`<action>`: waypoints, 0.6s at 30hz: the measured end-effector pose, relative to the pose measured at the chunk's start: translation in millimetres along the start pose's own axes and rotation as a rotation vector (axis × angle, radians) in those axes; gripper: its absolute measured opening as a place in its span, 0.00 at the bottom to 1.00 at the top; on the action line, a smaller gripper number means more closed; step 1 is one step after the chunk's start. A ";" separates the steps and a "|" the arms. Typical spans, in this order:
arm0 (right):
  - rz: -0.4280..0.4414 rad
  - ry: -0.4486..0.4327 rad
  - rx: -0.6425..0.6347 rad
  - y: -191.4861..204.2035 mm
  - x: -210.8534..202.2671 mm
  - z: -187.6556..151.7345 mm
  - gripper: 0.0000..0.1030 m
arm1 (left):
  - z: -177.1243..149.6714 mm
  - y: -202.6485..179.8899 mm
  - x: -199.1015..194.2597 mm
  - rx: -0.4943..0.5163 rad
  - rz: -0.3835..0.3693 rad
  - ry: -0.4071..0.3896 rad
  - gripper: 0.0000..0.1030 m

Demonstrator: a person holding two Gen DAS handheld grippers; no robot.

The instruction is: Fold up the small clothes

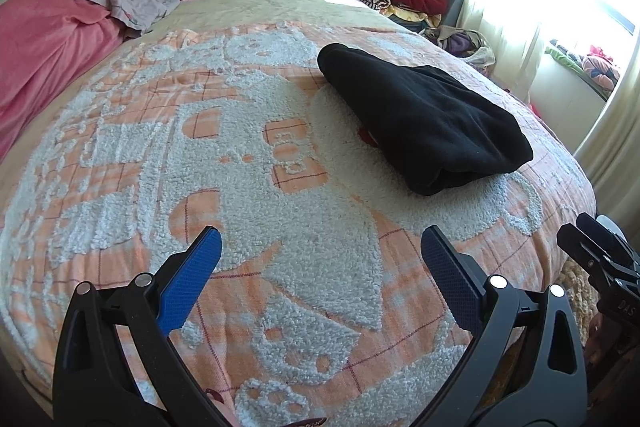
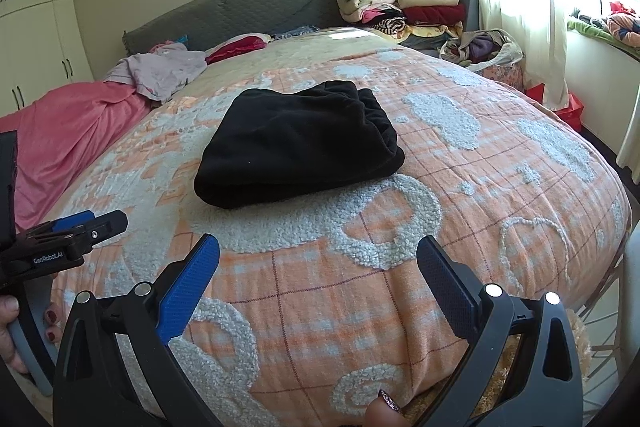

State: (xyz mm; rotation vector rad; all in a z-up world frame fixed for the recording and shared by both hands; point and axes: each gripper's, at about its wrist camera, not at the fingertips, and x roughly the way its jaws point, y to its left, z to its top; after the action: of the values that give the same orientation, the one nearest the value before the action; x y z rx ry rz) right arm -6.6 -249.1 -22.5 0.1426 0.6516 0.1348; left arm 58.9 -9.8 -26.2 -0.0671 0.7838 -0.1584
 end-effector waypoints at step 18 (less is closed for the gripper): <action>0.002 0.001 0.007 -1.4 -0.1 -1.4 0.96 | 0.8 1.1 -0.9 -0.004 0.004 0.004 0.91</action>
State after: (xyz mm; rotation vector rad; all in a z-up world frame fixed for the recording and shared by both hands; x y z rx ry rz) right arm -7.4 -250.3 -23.8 0.1503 0.6526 0.1340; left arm 58.9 -8.5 -25.1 -0.0696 0.7880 -0.1532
